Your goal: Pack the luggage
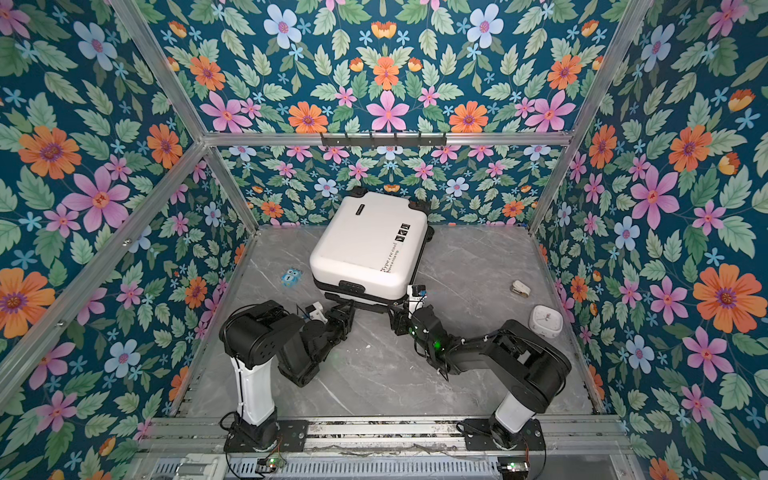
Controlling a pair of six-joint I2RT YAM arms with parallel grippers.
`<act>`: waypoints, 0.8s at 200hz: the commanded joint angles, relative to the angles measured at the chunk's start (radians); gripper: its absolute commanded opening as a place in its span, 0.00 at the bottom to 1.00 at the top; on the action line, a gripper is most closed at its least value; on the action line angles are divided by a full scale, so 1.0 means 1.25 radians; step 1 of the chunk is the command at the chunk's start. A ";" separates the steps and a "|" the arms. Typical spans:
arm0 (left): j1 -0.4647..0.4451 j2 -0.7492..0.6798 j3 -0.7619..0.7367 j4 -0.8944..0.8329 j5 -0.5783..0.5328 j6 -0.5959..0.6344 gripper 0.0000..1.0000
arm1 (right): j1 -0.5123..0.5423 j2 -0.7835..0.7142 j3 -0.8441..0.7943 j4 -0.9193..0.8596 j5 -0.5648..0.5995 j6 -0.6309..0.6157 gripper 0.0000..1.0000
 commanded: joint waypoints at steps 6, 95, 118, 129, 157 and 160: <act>0.003 0.019 -0.001 0.019 0.004 -0.013 0.24 | 0.001 0.035 0.030 0.027 0.042 0.011 0.55; 0.007 0.009 -0.027 0.018 0.002 -0.008 0.13 | 0.001 0.048 0.039 0.027 0.071 0.006 0.22; 0.007 0.006 -0.032 0.019 0.001 -0.006 0.11 | 0.001 0.036 0.037 0.022 0.059 -0.006 0.00; 0.007 0.007 -0.034 0.019 0.001 -0.007 0.09 | 0.000 0.029 0.036 0.013 0.061 -0.005 0.00; 0.008 0.007 -0.040 0.019 -0.002 -0.010 0.00 | -0.013 -0.010 0.019 -0.009 0.066 0.015 0.00; 0.008 0.006 -0.042 0.019 -0.003 -0.011 0.00 | -0.017 -0.014 0.016 -0.008 0.066 0.018 0.00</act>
